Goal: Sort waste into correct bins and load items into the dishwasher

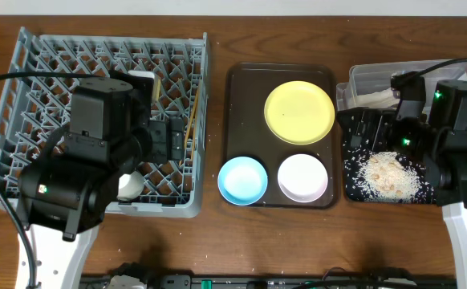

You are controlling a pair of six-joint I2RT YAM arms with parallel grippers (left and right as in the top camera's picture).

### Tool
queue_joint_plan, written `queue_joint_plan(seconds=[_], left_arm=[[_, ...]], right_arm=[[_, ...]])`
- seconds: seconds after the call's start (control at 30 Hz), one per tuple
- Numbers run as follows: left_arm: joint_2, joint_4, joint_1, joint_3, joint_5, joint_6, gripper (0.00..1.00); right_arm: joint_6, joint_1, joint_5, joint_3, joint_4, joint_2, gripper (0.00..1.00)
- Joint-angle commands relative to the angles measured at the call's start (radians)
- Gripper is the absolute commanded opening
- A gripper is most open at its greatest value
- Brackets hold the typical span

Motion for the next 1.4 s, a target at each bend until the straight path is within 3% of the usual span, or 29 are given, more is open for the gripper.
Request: queue_joint_plan(seconds=[0.0, 0.47, 0.67, 1.0, 1.37], left_arm=[[-0.002, -0.002, 0.000, 0.016, 0.006, -0.002, 0.91], [0.003, 0.003, 0.000, 0.016, 0.019, -0.007, 0.92], [0.035, 0.108, -0.022, 0.016, 0.340, 0.000, 0.92], [0.240, 0.138, -0.137, 0.016, 0.340, 0.001, 0.92], [0.563, 0.187, -0.347, 0.016, 0.318, 0.002, 0.92]], right_arm=[[-0.030, -0.003, -0.016, 0.006, -0.016, 0.002, 0.99], [-0.031, -0.003, -0.013, 0.006, -0.057, 0.002, 0.99], [0.098, -0.097, 0.024, 0.006, -0.053, -0.010, 0.99], [0.117, -0.435, 0.041, 0.006, -0.145, 0.007, 0.99], [0.117, -0.454, 0.100, 0.006, -0.181, 0.013, 0.99]])
